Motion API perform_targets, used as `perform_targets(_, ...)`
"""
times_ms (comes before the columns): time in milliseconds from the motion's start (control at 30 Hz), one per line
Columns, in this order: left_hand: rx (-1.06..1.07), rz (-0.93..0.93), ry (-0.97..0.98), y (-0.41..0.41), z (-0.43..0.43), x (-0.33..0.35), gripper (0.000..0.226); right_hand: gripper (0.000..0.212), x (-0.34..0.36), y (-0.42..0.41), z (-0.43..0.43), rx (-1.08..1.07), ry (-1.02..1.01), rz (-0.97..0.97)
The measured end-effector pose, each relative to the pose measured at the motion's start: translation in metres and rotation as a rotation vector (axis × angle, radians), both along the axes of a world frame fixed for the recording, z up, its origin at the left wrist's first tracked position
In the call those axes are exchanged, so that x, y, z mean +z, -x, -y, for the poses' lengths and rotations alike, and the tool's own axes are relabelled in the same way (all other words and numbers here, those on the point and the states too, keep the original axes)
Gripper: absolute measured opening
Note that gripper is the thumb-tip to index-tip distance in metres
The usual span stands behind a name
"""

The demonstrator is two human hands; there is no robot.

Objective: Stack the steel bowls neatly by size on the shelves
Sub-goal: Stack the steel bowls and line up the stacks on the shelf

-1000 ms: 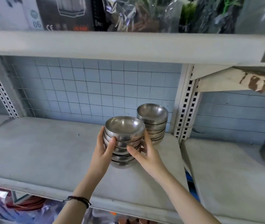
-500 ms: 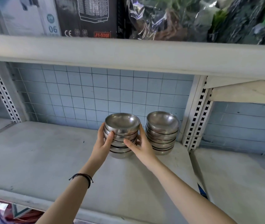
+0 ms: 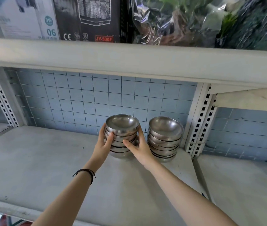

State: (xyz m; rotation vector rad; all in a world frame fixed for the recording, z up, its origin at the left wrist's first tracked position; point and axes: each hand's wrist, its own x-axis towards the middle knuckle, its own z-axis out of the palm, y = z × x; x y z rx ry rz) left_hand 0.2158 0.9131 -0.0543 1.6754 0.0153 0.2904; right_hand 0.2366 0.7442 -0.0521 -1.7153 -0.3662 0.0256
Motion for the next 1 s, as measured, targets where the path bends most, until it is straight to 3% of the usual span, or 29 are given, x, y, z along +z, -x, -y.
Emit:
perform_targets(167,-0.029,-0.006,0.002,-0.001,-0.001,-0.004,0.092,0.095,0.004,0.0,0.002,0.029,0.065,-0.043)
perform_targets(333,-0.062,-0.016,-0.057,0.005,0.005,0.005,0.072,0.096,0.003,0.003,0.008,0.033,0.094,-0.072)
perform_targets(533,-0.034,-0.024,-0.085,0.009,0.008,0.003,0.067,0.097,0.002,0.01,0.014,0.025,0.14,-0.078)
perform_targets(667,-0.034,-0.024,-0.088,0.014,0.009,0.005,0.088,0.099,0.009,0.015,0.014,0.044,0.191,-0.094)
perform_targets(867,-0.019,-0.09,-0.14,0.022,0.009,0.007,0.095,0.103,0.017,0.018,0.02,0.051,0.305,-0.117)
perform_targets(1000,0.041,-0.165,-0.245,0.026,0.003,-0.001,0.073,0.1,0.019,0.023,0.026,0.055,0.423,-0.132)
